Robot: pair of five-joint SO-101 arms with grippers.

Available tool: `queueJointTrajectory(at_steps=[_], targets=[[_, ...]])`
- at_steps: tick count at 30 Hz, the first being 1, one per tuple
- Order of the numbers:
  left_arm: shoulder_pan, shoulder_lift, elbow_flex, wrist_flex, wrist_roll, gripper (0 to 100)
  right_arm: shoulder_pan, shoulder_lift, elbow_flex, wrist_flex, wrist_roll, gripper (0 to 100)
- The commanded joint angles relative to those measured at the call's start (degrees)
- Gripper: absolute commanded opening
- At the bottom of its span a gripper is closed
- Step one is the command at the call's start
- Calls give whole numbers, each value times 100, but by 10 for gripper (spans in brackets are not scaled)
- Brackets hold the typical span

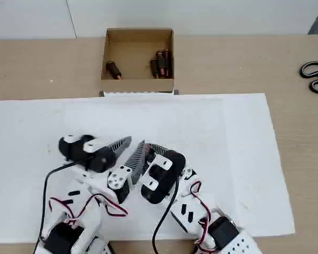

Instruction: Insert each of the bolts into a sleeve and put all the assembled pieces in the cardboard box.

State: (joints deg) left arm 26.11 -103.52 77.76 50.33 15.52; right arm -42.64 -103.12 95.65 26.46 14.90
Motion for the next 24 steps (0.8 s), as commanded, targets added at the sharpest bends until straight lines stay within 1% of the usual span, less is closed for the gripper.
queueJointTrajectory(at_steps=[1,5,7,9,11,14,18,20,22,24], targets=[[9,-62,-444,9,35,3,-13,-66,70,31,53,2],[-9,-62,-523,9,26,33,-13,-66,70,13,53,2],[-9,-62,-708,9,26,30,-4,-66,70,22,53,2],[-18,-62,-892,9,-9,5,40,-66,70,31,53,2],[-176,-62,-1024,26,-264,6,180,-66,70,31,53,2],[-870,-62,-1165,132,-703,6,497,-75,70,4,26,2],[-2338,-62,-1095,360,-1626,6,804,-75,70,-4,26,2],[-2980,-62,-822,519,-2031,6,971,-75,70,-13,26,2],[-3464,-62,-391,703,-2171,6,1174,-75,70,-13,9,2],[-3771,-62,101,826,-2171,6,1358,-75,35,-22,-35,2]])
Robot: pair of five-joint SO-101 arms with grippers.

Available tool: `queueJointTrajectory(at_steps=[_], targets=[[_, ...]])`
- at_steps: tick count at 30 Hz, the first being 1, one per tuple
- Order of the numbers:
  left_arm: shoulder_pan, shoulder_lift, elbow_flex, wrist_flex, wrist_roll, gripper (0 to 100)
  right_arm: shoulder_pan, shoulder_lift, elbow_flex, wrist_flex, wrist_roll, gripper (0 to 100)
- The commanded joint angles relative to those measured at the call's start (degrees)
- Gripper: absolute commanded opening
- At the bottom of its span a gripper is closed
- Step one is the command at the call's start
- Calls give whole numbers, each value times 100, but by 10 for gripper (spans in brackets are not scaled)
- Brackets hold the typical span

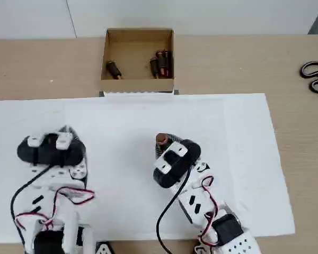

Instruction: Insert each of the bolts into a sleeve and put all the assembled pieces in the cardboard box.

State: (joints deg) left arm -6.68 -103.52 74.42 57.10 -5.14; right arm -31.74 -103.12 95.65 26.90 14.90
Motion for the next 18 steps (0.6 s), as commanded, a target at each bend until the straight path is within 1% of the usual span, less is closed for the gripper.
queueJointTrajectory(at_steps=[1,4,9,14,18], targets=[[-589,-62,699,158,-105,6,347,-75,-9,-75,-149,2],[-651,-70,1332,141,-105,6,462,-66,-255,-215,-554,2],[-607,-70,1534,105,316,6,629,-66,-501,-180,-545,2],[185,-70,1912,105,334,6,699,-57,-721,-180,-545,2],[598,-70,2044,-229,343,6,699,303,-1090,-215,-536,2]])
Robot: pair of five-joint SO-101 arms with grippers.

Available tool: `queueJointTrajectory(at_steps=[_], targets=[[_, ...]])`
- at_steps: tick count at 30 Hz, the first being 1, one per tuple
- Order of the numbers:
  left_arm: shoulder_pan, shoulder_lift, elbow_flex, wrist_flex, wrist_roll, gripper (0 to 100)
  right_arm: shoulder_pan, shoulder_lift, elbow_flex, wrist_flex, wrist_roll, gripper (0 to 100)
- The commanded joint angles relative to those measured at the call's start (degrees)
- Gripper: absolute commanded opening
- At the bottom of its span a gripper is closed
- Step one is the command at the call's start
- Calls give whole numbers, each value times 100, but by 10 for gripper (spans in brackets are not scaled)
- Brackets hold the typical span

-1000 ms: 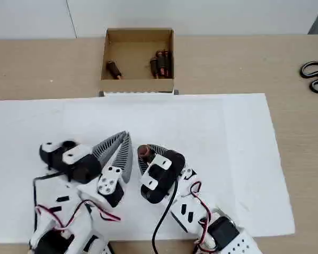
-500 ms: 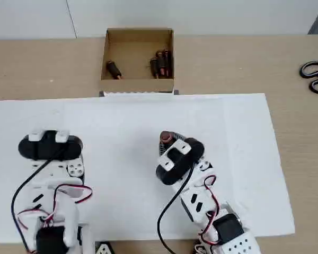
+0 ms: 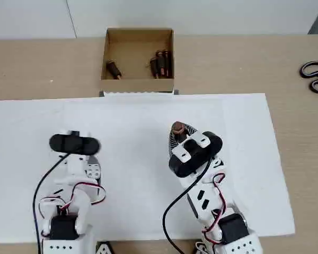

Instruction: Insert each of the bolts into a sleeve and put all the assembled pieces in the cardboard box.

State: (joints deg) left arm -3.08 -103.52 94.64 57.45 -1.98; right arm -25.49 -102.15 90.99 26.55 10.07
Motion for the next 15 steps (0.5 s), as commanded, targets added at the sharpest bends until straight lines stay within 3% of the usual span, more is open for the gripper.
queueJointTrajectory(at_steps=[1,15], targets=[[273,-70,75,-308,26,6,75,479,-835,-198,-53,2],[246,-62,75,-299,26,6,101,6158,-4527,-1745,-88,2]])
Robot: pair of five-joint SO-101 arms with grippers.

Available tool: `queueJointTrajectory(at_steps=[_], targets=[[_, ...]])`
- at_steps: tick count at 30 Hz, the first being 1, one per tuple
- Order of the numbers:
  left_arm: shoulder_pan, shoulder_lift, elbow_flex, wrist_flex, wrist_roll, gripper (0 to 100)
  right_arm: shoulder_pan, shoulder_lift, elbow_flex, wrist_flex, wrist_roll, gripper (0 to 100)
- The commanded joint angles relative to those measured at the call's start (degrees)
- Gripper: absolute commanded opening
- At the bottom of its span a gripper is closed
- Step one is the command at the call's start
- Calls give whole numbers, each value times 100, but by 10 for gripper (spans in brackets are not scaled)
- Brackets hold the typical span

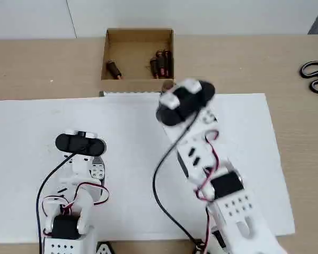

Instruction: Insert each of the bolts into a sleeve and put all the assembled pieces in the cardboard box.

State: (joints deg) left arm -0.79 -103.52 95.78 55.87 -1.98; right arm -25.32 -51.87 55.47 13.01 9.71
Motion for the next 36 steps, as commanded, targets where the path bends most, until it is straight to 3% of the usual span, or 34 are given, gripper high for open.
queueJointTrajectory(at_steps=[1,11,18,25,29,36], targets=[[18,-62,-40,-141,26,6,127,1508,-1213,-479,-62,2],[18,-62,-40,-141,26,6,532,5218,-4018,-813,70,3],[44,-62,-40,-141,9,6,593,7609,-6207,-848,1609,3],[53,-62,-40,-141,0,6,585,9604,-8413,-752,2374,5],[53,-62,-40,-141,0,6,576,10088,-9319,48,2479,11],[53,-62,-40,-141,0,6,549,10316,-9960,857,2479,229]])
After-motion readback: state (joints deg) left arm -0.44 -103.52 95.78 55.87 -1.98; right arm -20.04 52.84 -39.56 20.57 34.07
